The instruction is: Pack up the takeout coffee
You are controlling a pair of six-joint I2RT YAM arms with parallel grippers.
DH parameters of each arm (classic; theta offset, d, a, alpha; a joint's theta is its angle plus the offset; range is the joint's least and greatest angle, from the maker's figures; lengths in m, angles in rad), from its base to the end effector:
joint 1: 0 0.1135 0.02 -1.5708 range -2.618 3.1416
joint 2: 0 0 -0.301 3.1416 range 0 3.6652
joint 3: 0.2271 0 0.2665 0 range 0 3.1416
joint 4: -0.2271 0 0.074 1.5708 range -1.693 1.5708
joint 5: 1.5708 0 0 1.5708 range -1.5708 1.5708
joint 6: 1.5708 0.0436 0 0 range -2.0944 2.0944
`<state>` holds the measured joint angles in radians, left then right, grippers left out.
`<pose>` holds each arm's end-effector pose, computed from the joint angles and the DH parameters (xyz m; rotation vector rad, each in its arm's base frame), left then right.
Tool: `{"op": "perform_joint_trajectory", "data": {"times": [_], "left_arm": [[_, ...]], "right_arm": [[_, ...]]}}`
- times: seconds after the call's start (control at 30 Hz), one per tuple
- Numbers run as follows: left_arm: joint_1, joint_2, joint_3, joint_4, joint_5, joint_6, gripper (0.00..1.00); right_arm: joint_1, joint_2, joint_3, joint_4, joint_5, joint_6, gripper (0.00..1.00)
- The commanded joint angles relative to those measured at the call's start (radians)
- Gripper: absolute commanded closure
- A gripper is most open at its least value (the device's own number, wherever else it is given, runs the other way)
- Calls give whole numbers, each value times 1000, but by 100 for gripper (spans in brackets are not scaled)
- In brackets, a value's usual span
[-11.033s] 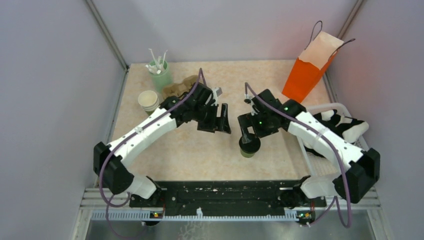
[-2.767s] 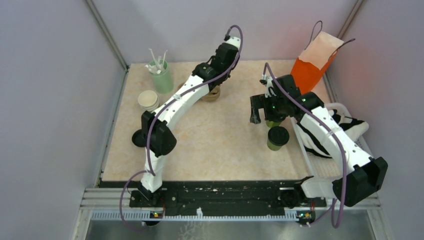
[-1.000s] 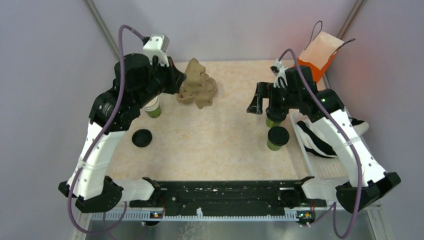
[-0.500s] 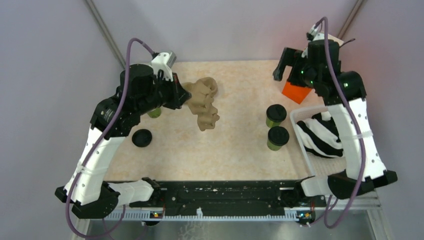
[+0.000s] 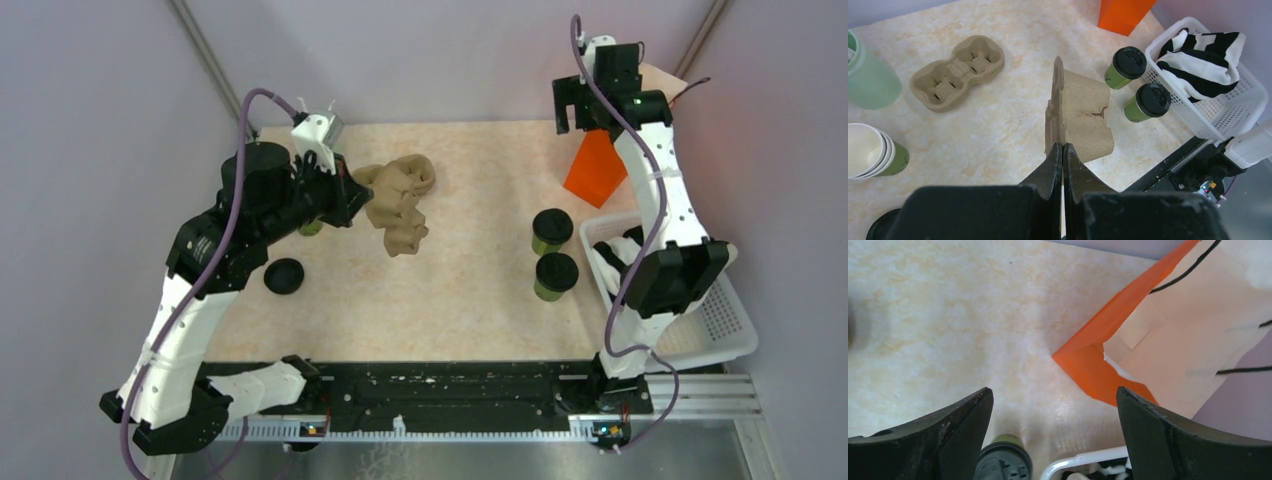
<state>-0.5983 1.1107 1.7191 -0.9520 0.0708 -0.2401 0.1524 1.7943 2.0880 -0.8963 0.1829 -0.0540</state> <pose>0.1435 -0.1015 0.5413 0.3981 1.9240 -0.6266 0.4106 0.0550 0.4734 -0.1191 2.1621 -0.1422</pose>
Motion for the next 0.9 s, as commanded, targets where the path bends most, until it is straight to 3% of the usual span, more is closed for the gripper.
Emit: {"op": "perform_joint_trajectory", "data": {"times": [0.0,0.17,0.3,0.43,0.57,0.7,0.87], "left_arm": [[-3,-17,-30,49,-45,23,100],[-1,19,-57,82,-25,23,100],[-2,76,-22,58,-61,62,100],[-3,113,-3,45,-62,78,100],[-5,136,11,46,-94,86,100],[-7,144,12,48,-95,90,100],[-7,145,14,48,-99,92,100]], "right_arm": [[-48,-11,-9,104,-61,-238,8],[-84,-20,-75,132,-92,-374,11],[-137,-21,-108,116,-225,-478,22],[-183,-23,-155,131,-238,-532,25],[-200,-14,-199,145,-247,-610,38],[-207,-13,-218,194,-250,-639,43],[-209,2,-193,193,-288,-667,62]]}}
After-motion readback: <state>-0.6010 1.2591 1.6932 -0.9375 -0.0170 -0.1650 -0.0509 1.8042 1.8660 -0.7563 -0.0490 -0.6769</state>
